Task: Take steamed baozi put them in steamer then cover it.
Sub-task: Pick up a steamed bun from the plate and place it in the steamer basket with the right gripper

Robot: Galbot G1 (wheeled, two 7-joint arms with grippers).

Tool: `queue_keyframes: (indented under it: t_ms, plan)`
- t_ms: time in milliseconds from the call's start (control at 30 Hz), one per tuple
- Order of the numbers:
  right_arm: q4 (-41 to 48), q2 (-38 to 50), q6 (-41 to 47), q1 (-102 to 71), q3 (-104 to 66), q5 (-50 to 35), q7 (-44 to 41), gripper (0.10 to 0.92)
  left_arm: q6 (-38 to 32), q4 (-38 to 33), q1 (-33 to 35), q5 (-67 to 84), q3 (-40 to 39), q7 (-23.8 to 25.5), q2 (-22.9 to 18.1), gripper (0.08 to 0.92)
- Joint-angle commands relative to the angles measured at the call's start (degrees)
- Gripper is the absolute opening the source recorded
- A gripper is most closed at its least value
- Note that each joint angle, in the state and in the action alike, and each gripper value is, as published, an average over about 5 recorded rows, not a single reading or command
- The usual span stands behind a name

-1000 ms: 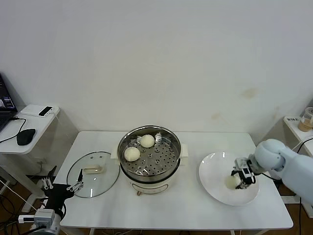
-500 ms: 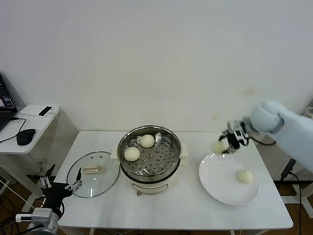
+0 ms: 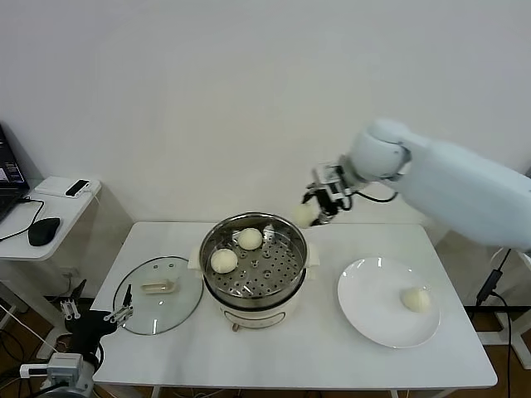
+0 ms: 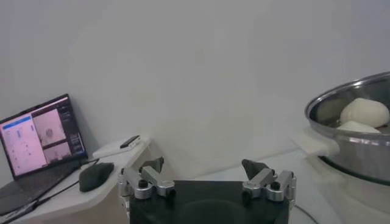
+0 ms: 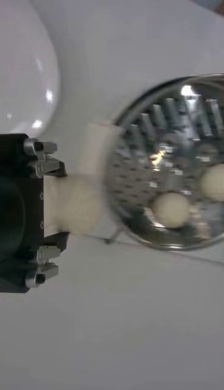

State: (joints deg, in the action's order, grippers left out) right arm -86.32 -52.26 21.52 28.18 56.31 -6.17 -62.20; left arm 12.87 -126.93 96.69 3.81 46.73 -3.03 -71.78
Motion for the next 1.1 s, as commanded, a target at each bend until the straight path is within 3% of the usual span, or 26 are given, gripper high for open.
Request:
queue_keyframes:
  t_ms: [33, 667, 1100]
  plan:
    - [0.99, -13.6, -4.63, 1.2, 5.24, -1.51, 1.13, 0.585, -0.05, -0.2, 0.31, 0.02, 0.52, 0.03, -0.21, 0.823]
    - [-0.01, -17.16, -17.43, -5.65, 11.04, 12.08, 0.2, 0.585, -0.18, -0.76, 0.81, 0.49, 2.26, 0.01, -1.55, 0.823]
    - [-1.25, -15.56, -22.33, -6.23, 11.51, 15.05, 0.25, 0.585, -0.23, -0.45, 0.6, 0.61, 2.25, -0.04, -1.79, 0.823]
